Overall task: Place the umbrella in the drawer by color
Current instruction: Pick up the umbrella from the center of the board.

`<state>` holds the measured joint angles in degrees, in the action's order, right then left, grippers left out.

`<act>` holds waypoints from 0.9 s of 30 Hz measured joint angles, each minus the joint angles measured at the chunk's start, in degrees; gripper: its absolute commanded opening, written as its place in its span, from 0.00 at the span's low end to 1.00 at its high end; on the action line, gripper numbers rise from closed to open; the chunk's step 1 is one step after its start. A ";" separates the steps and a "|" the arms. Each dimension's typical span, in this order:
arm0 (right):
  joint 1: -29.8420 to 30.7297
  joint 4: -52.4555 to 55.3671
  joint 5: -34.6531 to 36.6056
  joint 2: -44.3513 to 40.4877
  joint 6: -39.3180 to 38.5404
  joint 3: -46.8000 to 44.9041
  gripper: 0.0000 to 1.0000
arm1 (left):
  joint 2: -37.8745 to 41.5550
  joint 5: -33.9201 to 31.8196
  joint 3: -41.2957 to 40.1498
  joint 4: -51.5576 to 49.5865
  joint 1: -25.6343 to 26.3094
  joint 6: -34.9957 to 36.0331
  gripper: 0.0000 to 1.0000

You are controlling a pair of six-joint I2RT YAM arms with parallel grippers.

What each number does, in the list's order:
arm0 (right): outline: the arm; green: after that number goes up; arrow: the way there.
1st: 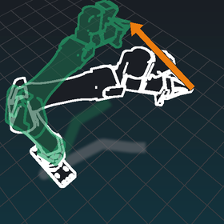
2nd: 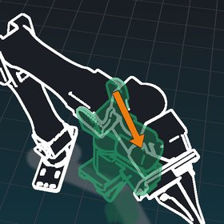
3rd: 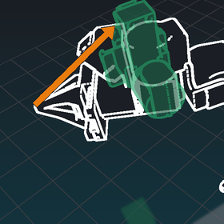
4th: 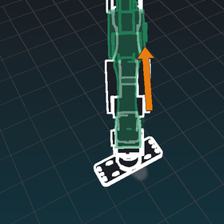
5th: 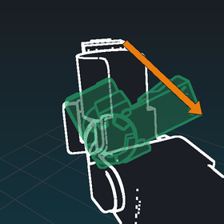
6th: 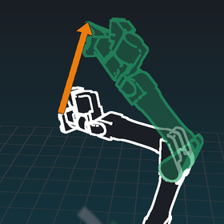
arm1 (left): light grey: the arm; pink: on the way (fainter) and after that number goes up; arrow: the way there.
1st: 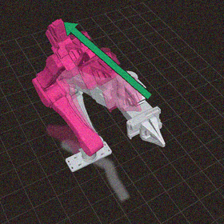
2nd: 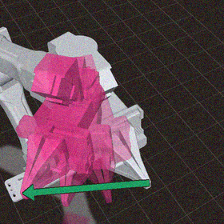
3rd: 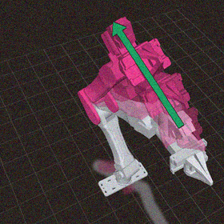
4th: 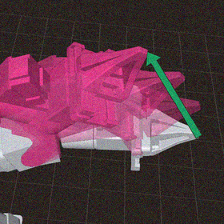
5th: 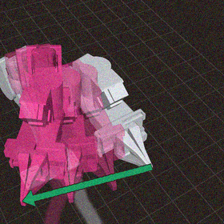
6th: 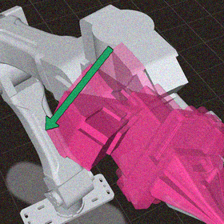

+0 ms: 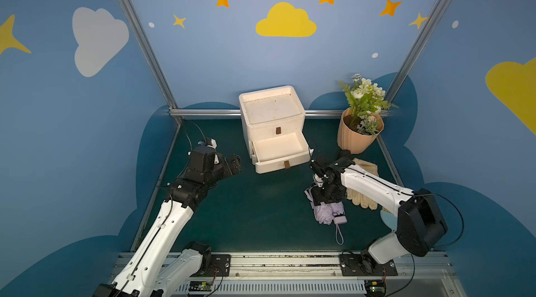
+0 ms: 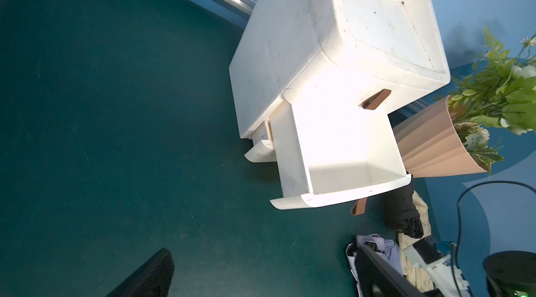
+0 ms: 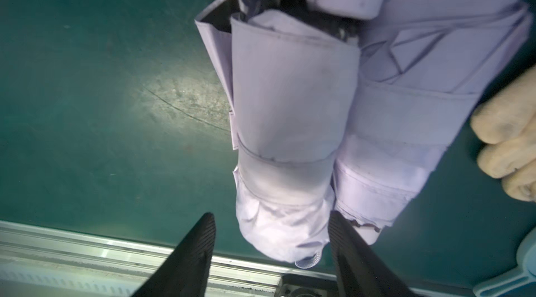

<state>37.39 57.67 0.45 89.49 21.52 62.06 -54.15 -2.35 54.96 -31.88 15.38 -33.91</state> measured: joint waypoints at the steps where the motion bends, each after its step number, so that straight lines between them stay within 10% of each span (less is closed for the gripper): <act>1: 0.13 -0.44 0.07 0.90 -0.13 0.00 0.64 | 0.04 0.00 -0.07 -0.22 0.00 -0.04 1.00; 14: 0.92 -4.70 2.91 9.81 -0.98 -0.17 0.60 | -0.98 0.02 -0.11 -0.70 0.00 -0.20 1.00; 27: 0.74 -8.35 1.05 2.10 -2.75 -2.19 0.32 | -1.29 0.02 0.11 -0.92 0.00 -0.17 1.00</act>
<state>38.13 49.32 1.50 91.59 18.76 59.88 -55.44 -2.33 55.07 -32.80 15.38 -34.09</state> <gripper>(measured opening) 0.350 0.999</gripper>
